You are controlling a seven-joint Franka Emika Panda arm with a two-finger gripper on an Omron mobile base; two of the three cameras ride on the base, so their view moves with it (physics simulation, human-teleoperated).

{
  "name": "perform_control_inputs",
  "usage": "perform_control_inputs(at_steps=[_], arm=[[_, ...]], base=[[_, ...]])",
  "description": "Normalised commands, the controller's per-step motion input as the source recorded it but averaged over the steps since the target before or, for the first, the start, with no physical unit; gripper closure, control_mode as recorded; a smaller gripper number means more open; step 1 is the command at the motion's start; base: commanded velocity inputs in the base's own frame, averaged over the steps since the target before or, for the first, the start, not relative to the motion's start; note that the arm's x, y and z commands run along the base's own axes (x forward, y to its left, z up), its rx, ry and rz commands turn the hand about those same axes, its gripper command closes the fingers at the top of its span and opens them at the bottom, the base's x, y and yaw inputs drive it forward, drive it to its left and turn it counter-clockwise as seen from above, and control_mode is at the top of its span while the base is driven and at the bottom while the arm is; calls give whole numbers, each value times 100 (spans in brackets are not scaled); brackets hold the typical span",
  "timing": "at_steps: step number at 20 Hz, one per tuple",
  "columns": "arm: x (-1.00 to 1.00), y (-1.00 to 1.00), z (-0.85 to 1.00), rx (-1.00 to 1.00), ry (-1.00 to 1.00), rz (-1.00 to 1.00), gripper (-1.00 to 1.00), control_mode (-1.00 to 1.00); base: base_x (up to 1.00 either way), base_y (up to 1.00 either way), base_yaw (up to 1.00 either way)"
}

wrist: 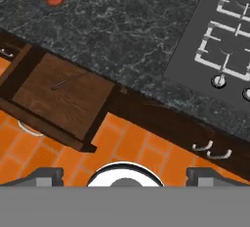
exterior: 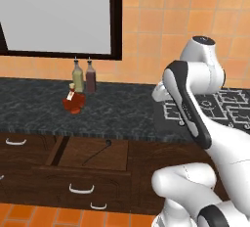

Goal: Pick the ladle from the drawer and place it on the counter.

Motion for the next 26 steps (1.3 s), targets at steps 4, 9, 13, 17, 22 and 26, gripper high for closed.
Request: perform_control_inputs(at_steps=[4, 9, 13, 17, 22, 26], arm=[[-26, 100, -54, -6, 7, 31, -100, -100], [-11, 100, -87, -10, 10, 32, -100, -100], [2, 100, -99, -15, 14, 23, -100, -100], [11, 100, -96, -21, 11, 22, -100, -100], [1, 88, -86, -38, 28, 24, -100, -100], [23, 71, -79, -21, 21, 23, -100, -100]], base=[[0, 0, 0], [0, 0, 0], [0, 0, 0], [0, 0, 0], [0, 0, 0], [0, 0, 0]])
